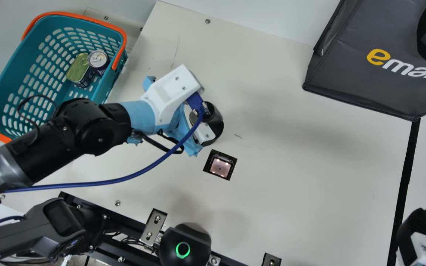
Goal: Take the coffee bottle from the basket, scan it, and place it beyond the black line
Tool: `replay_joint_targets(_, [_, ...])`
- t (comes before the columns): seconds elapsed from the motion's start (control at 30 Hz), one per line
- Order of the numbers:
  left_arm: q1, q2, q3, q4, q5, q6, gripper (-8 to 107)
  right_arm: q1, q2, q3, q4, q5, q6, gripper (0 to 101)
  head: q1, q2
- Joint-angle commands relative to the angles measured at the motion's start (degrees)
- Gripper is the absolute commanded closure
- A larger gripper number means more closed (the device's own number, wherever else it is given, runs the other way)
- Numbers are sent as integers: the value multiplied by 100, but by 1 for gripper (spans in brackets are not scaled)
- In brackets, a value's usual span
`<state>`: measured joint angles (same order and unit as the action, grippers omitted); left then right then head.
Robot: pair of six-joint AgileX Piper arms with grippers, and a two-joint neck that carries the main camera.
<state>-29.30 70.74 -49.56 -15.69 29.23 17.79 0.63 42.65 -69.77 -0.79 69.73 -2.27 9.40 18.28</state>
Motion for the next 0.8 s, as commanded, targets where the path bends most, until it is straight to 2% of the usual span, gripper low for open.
replay_joint_targets(0.0, [13, -35, -17, 36, 47, -70, 9, 0, 0, 0, 0, 0, 0, 10, -148, 14])
replay_joint_targets(0.77, [-97, -781, -44, 854, 505, -1292, 9, 0, 0, 0, 0, 0, 0, 10, -148, 14])
